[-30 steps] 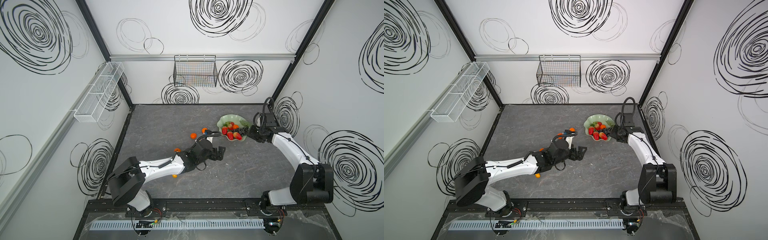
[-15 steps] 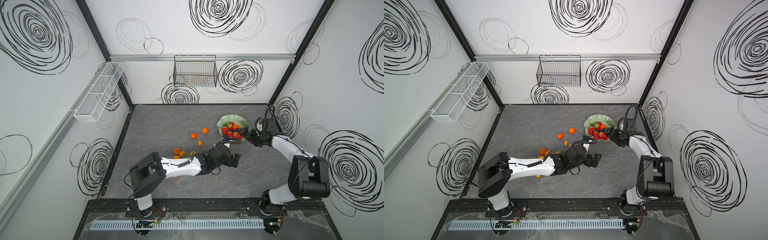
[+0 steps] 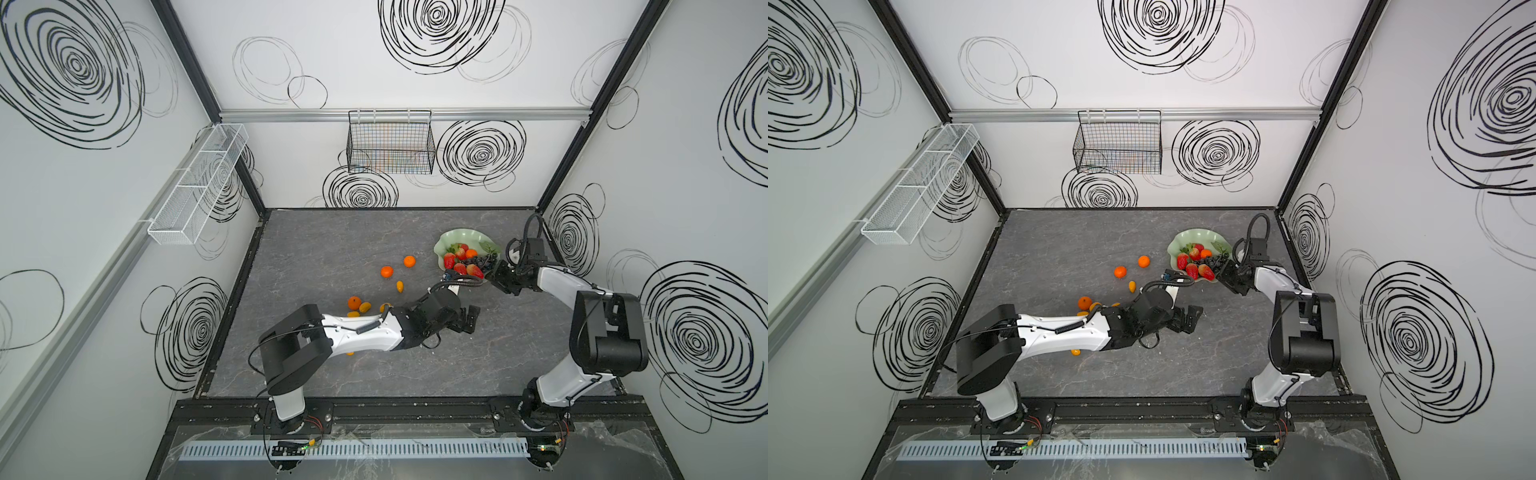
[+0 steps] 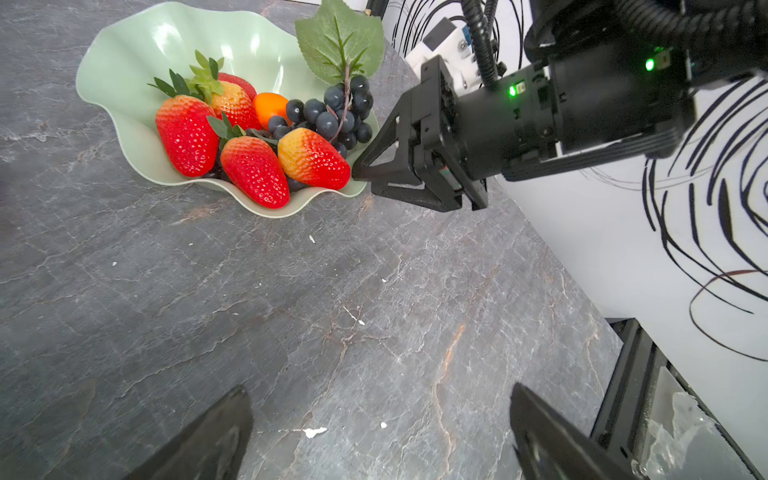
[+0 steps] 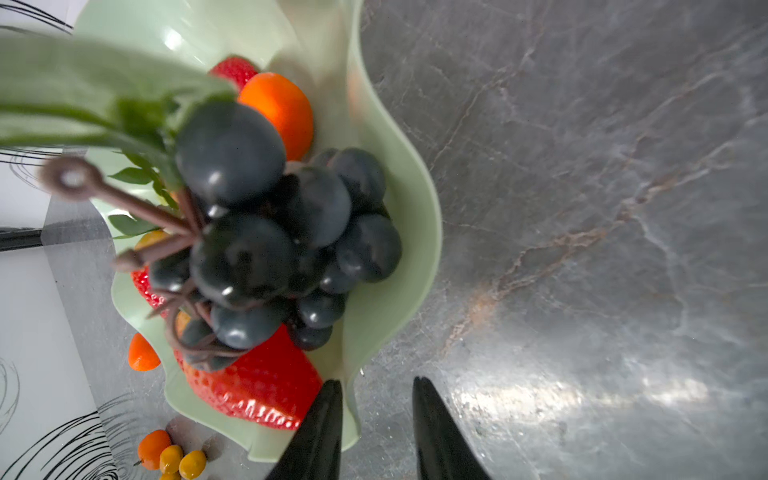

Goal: Place and organize the fake fruits in the fruit bowl

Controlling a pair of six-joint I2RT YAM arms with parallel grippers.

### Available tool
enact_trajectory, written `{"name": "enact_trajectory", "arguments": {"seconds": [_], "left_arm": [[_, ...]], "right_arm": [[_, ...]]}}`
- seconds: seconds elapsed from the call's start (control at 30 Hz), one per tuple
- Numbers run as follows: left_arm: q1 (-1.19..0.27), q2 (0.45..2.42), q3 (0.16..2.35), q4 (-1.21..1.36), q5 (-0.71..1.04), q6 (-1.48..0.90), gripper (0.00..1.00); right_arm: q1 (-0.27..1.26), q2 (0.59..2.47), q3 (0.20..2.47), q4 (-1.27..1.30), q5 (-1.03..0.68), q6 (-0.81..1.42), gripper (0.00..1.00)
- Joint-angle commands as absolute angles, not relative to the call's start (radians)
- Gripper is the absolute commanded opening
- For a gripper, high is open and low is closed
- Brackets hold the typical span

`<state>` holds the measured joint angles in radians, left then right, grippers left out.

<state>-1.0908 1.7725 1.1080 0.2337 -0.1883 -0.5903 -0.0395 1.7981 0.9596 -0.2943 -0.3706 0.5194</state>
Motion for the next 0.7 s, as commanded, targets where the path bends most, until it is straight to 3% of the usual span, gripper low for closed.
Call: {"name": "enact_trajectory", "arguments": {"seconds": [0.0, 0.33, 0.67], "left_arm": [[-1.08, 1.769, 1.126, 0.258, -0.204, -0.581, 0.99], [-1.07, 1.755, 1.105, 0.256, -0.198, -0.586, 0.99], [-1.065, 1.72, 1.067, 0.253, -0.206, -0.594, 0.99]], "right_arm": [[-0.043, 1.823, 1.0, -0.254, -0.385, 0.517, 0.3], [-0.04, 1.806, 0.967, -0.234, -0.392, 0.515, 0.17], [-0.019, 1.774, 0.949, -0.241, -0.393, 0.502, 0.14]]}}
